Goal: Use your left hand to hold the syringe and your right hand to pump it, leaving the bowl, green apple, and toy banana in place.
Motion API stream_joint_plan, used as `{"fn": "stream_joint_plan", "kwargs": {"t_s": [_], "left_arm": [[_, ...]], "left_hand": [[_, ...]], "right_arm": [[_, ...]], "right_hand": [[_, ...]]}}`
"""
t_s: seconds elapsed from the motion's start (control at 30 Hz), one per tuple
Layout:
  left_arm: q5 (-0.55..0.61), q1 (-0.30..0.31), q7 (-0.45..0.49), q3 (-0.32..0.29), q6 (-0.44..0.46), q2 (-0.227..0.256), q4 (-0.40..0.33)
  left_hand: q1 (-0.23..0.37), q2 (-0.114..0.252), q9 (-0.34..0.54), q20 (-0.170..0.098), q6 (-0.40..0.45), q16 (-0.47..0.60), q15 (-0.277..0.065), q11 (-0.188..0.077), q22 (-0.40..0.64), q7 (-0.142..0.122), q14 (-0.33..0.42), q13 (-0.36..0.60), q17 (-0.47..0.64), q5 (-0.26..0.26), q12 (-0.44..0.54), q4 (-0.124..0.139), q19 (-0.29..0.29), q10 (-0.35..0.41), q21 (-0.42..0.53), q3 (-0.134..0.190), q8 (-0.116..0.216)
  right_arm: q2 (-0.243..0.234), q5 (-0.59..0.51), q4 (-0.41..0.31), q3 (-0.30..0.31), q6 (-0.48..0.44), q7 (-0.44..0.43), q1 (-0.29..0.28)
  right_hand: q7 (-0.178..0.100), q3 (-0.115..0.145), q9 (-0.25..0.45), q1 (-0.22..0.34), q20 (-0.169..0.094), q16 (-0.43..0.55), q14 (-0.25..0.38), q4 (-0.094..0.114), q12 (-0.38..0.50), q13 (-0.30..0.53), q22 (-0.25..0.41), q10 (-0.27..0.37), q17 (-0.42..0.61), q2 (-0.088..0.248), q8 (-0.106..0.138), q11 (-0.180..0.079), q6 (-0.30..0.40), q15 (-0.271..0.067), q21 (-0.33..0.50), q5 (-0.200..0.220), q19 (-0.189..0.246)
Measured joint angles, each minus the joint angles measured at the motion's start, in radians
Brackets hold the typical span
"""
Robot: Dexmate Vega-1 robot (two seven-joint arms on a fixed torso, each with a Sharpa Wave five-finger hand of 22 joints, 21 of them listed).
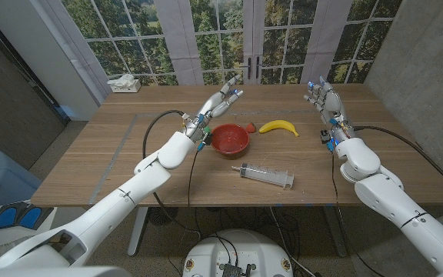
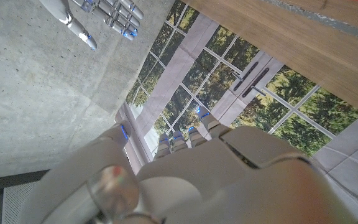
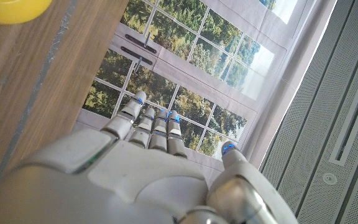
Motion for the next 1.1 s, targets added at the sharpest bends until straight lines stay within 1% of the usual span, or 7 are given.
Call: {"fn": "stream_joint_plan", "kwargs": {"t_s": [0.17,0.23,0.53,0.73,0.77,0.93,1.1], "left_arm": [[-0.053,0.013,0.001,-0.016,-0.003,-0.006,0.000],[-0.073,0.021,-0.001,-0.026,-0.005,-0.011,0.003],[-0.181,0.039,-0.025,-0.062,-0.018,-0.023,0.027],[-0.254,0.039,-0.056,-0.062,-0.029,-0.023,0.027],[-0.274,0.043,-0.066,-0.084,-0.030,-0.024,0.053],[-0.332,0.043,-0.095,-0.096,-0.042,-0.024,0.071],[-0.398,0.045,-0.124,-0.116,-0.057,-0.032,0.102]], "left_hand": [[-0.004,-0.004,0.000,0.000,0.000,0.000,0.000,0.000,0.000,0.000,0.000,0.000,0.000,0.003,0.000,0.008,0.000,0.000,-0.007,0.008,0.000],[-0.007,-0.001,0.000,0.000,0.000,0.000,0.000,0.000,0.000,0.000,0.000,0.000,0.000,0.003,0.000,0.012,0.000,0.000,-0.007,0.012,0.000],[-0.020,-0.007,0.000,0.000,0.005,0.000,0.000,0.005,0.000,0.005,0.000,0.000,0.000,0.010,0.000,0.016,0.000,0.005,-0.007,0.024,0.000],[-0.029,-0.006,-0.005,-0.004,0.005,0.000,0.000,0.005,0.000,0.005,0.000,0.000,0.000,0.017,0.000,0.020,0.004,0.005,-0.015,0.029,0.000],[-0.035,-0.011,-0.005,-0.005,0.005,0.000,0.000,0.005,0.000,0.005,0.000,0.000,0.000,0.017,0.000,0.021,0.005,0.005,-0.015,0.029,0.000],[-0.047,-0.013,-0.005,-0.003,0.011,0.000,0.000,0.005,0.000,0.011,0.000,0.000,-0.002,0.022,0.000,0.022,0.003,0.005,-0.030,0.042,0.000],[-0.051,-0.017,-0.005,0.002,0.016,0.000,0.000,0.005,0.000,0.005,0.000,0.000,-0.005,0.025,0.000,0.019,-0.002,0.005,-0.037,0.044,0.000]], "right_arm": [[0.007,0.006,0.005,-0.001,0.015,0.001,-0.007],[0.010,0.009,0.006,-0.002,0.024,0.001,-0.009],[0.030,0.007,0.008,-0.010,0.044,-0.021,-0.020],[0.047,0.007,-0.002,-0.014,0.044,-0.021,-0.034],[0.052,-0.010,-0.007,-0.014,0.061,-0.053,-0.040],[0.065,-0.025,-0.026,-0.014,0.069,-0.078,-0.063],[0.080,-0.055,-0.051,-0.010,0.080,-0.117,-0.088]], "right_hand": [[0.000,0.000,0.000,0.000,0.003,0.000,0.000,0.000,0.000,0.000,0.000,0.000,-0.001,0.000,0.000,0.000,0.000,0.000,0.000,0.000,-0.004],[0.000,0.000,0.000,-0.012,0.003,0.000,0.000,0.000,0.000,0.000,0.000,0.000,-0.005,-0.012,0.000,0.000,0.000,0.000,0.000,0.000,-0.004],[0.000,0.000,0.000,-0.012,0.003,0.000,-0.004,0.000,0.000,0.000,0.000,0.000,-0.005,-0.012,0.000,0.000,0.000,0.004,0.001,0.000,-0.004],[0.004,-0.004,0.000,-0.012,0.003,0.000,-0.004,-0.004,0.000,0.000,0.000,-0.005,-0.009,-0.012,0.000,0.005,-0.004,0.004,0.001,0.000,-0.004],[0.006,-0.004,0.000,-0.012,0.003,0.000,-0.004,-0.004,0.000,0.000,0.000,-0.005,-0.011,-0.012,0.000,0.005,-0.005,0.004,0.001,0.000,-0.004],[0.005,-0.001,0.000,-0.012,0.003,0.000,-0.007,-0.007,0.000,0.000,0.000,-0.005,-0.014,-0.012,0.000,0.005,-0.005,0.007,0.001,0.000,-0.003],[0.005,-0.003,0.000,-0.012,0.009,0.000,-0.003,-0.011,0.004,0.000,0.000,-0.005,-0.018,-0.012,0.001,0.005,-0.005,0.011,-0.004,0.000,-0.010]]}}
